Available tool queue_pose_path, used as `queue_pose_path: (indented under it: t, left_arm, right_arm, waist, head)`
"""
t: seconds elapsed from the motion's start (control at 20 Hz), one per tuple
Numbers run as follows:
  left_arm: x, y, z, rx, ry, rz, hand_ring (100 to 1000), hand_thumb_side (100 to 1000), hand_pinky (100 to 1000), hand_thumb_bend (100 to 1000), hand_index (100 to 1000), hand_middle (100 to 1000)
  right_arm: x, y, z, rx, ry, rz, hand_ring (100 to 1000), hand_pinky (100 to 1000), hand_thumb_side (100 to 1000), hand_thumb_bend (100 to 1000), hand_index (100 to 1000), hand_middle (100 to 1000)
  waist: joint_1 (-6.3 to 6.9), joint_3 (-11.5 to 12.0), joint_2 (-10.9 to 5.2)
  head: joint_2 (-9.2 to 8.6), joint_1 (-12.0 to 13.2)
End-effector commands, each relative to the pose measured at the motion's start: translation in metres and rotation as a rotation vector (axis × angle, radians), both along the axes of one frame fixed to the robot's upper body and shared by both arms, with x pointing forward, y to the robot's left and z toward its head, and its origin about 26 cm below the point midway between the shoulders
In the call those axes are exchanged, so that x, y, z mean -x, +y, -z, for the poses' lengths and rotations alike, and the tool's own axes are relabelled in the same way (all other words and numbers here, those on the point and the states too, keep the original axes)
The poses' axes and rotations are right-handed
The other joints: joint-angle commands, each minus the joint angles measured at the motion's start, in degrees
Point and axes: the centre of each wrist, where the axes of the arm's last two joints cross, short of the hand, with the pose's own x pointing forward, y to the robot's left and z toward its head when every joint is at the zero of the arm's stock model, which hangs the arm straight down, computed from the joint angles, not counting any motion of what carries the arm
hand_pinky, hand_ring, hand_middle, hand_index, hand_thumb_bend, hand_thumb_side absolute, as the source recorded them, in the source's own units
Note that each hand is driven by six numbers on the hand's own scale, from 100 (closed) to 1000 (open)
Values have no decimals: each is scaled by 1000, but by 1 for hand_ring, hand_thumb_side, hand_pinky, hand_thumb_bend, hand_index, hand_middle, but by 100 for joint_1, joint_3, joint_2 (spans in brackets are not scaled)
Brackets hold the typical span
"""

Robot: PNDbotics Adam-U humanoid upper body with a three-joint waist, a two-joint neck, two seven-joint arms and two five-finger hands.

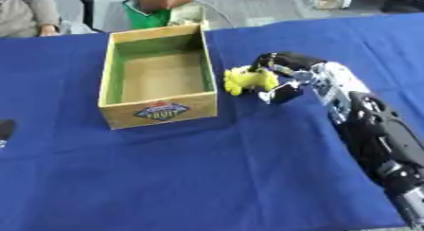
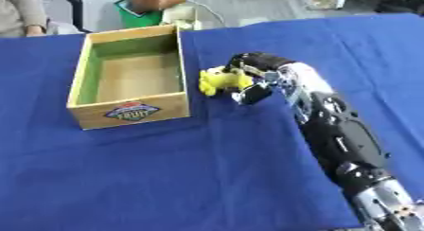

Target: Pick up objects on the table and place them in the box.

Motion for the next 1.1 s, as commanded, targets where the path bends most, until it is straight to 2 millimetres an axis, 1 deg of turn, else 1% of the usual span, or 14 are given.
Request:
queue_pose_path:
  t: [0.05, 0.1, 0.15, 0.25, 0.3, 0.35, 0.4, 0.55, 0.6, 0.65, 0.7, 0.8, 1.05, 1.1]
  left_arm:
    - [-1, 0, -7, -11, -25, 9, 396, 208, 486, 736, 613, 455]
    - [-1, 0, -7, -11, -25, 9, 396, 208, 486, 735, 613, 455]
    - [-1, 0, -7, -10, -25, 9, 396, 208, 486, 735, 613, 455]
    - [-1, 0, -7, -10, -24, 10, 396, 208, 486, 735, 613, 455]
    - [-1, 0, -7, -10, -24, 10, 396, 208, 486, 735, 613, 455]
    - [-1, 0, -7, -10, -24, 9, 395, 208, 486, 735, 613, 455]
    - [-1, 0, -7, -10, -24, 9, 395, 207, 486, 735, 613, 455]
    - [-1, 0, -7, -9, -24, 10, 395, 207, 486, 735, 613, 455]
    - [-1, 0, -7, -9, -24, 10, 395, 207, 486, 735, 613, 455]
    - [-1, 0, -7, -9, -24, 10, 395, 207, 486, 735, 613, 455]
    - [-1, 0, -7, -9, -24, 10, 395, 207, 486, 735, 613, 455]
    - [-1, 0, -7, -9, -24, 10, 394, 207, 486, 735, 612, 455]
    - [-1, 0, -7, -9, -25, 11, 394, 207, 486, 734, 613, 455]
    - [-1, 0, -7, -9, -25, 11, 394, 207, 486, 734, 613, 455]
  right_arm:
    - [-2, 4, -9, 58, -54, 14, 868, 953, 314, 100, 832, 750]
    - [-2, 5, -8, 70, -63, 17, 856, 946, 291, 100, 819, 715]
    - [-2, 6, -8, 80, -74, 20, 835, 935, 237, 100, 794, 655]
    - [-2, 7, -9, 94, -96, 26, 804, 920, 158, 100, 746, 579]
    - [-2, 7, -9, 99, -105, 28, 801, 918, 146, 100, 741, 571]
    - [-2, 7, -9, 102, -116, 31, 768, 899, 100, 100, 688, 508]
    - [-1, 8, -9, 106, -127, 33, 763, 897, 100, 100, 679, 499]
    - [-1, 9, -8, 116, -170, 38, 679, 850, 100, 100, 571, 400]
    - [-1, 10, -7, 118, -186, 40, 672, 846, 100, 100, 563, 393]
    - [-1, 10, -7, 118, -201, 43, 618, 820, 100, 100, 502, 339]
    - [-1, 10, -6, 117, -216, 48, 610, 815, 100, 100, 490, 329]
    - [-1, 9, -5, 110, -246, 55, 569, 787, 100, 100, 424, 277]
    - [-1, 8, -5, 80, -311, 61, 444, 701, 100, 100, 221, 114]
    - [-1, 8, -6, 69, -327, 62, 430, 691, 100, 100, 204, 100]
  waist:
    - [3, 6, -59]
    - [2, 5, -58]
    - [1, 5, -56]
    - [-1, 7, -53]
    - [-2, 9, -52]
    - [-3, 12, -51]
    - [-4, 14, -50]
    - [-4, 19, -47]
    - [-4, 20, -46]
    - [-4, 21, -45]
    - [-4, 23, -45]
    - [-3, 27, -44]
    - [-6, 25, -41]
    - [-8, 23, -41]
  head:
    - [-55, -13]
    - [-57, -12]
    - [-57, -13]
    - [-56, -15]
    - [-56, -17]
    - [-57, -19]
    - [-58, -21]
    - [-63, -24]
    - [-63, -26]
    - [-64, -28]
    - [-66, -30]
    - [-71, -31]
    - [-72, -33]
    - [-73, -33]
